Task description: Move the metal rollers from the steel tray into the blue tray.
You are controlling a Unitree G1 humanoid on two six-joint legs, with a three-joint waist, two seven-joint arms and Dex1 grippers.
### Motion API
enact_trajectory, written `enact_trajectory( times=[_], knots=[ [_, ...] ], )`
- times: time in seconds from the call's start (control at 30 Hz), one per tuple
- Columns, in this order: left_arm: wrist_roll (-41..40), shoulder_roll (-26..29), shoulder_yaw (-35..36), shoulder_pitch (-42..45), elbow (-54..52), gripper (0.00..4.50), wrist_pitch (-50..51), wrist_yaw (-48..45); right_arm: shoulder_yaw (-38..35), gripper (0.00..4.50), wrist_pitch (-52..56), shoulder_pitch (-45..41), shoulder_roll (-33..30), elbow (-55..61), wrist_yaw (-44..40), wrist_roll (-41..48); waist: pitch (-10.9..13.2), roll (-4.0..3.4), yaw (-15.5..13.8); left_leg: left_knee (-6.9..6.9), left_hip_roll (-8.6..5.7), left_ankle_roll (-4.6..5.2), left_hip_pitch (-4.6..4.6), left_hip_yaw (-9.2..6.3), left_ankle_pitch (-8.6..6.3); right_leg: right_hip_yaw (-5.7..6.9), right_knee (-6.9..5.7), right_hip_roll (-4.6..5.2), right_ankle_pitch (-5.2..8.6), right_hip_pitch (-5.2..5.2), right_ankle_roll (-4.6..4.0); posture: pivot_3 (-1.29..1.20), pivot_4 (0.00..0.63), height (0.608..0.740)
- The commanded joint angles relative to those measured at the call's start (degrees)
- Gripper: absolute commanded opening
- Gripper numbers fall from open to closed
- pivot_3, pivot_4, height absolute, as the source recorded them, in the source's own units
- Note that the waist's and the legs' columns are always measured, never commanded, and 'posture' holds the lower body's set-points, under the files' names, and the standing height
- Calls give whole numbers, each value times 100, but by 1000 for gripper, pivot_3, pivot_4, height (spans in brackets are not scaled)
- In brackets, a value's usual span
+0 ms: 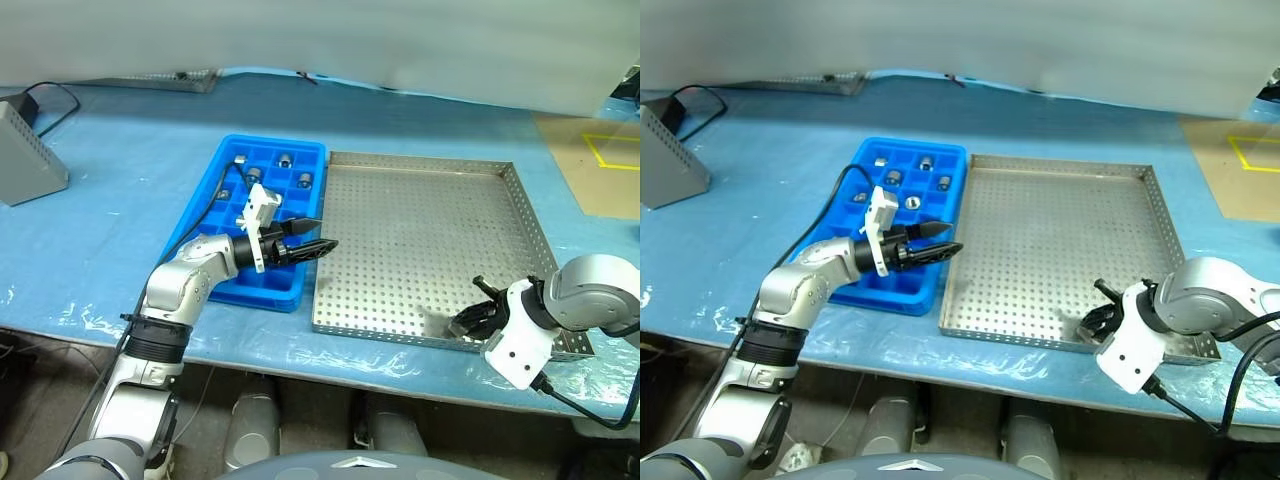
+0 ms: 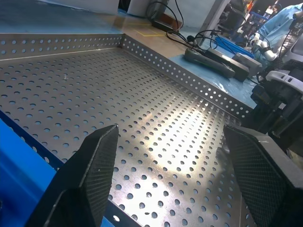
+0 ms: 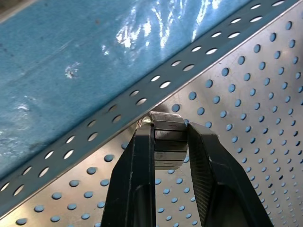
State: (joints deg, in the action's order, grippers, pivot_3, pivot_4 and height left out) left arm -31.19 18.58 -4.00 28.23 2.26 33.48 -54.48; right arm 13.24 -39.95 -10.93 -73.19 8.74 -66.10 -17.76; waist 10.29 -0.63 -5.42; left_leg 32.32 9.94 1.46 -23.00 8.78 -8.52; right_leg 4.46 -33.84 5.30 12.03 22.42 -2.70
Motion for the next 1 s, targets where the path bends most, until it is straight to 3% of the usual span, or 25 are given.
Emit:
enact_trajectory(
  times=[0.03,0.2,0.43,0.57,0.7,1.0],
  knots=[
    [-6,25,93,106,-36,3743,-123,-19,-6,581,29,-85,-21,-50,-86,146,0,0,-1,0,0,-1,0,0,-1,0,0,0,0,0,0,59,150,740],
    [0,36,100,147,22,3743,-156,-46,-74,579,66,-266,91,-522,34,202,0,0,2,1,-2,-2,0,0,-1,-2,0,1,0,-1,0,58,150,740],
    [-201,20,197,288,-52,3743,-257,-220,-863,579,2382,-228,360,-8,28,1680,0,-1,-8,0,-1,4,-2,0,2,-2,-1,0,-1,2,-1,77,150,740],
    [-274,159,323,271,-502,3743,-98,-16,-1110,579,4033,-624,1273,159,538,2434,-1,-4,-3,0,7,3,-1,-1,2,0,-3,-2,-2,4,-4,107,150,740],
    [-163,351,460,337,-202,3743,-291,-64,-1153,579,5852,-1285,2162,-43,935,3097,0,-16,-20,1,4,-2,1,-1,5,-1,-20,-3,-3,12,-5,159,150,740],
    [-291,1248,1142,28,-546,3743,-213,-7,-1432,579,7471,-2105,3695,-701,1510,4041,3,-11,-206,-11,1,-65,-25,-4,23,-3,-81,1,7,77,-20,319,150,740]
  ],
)
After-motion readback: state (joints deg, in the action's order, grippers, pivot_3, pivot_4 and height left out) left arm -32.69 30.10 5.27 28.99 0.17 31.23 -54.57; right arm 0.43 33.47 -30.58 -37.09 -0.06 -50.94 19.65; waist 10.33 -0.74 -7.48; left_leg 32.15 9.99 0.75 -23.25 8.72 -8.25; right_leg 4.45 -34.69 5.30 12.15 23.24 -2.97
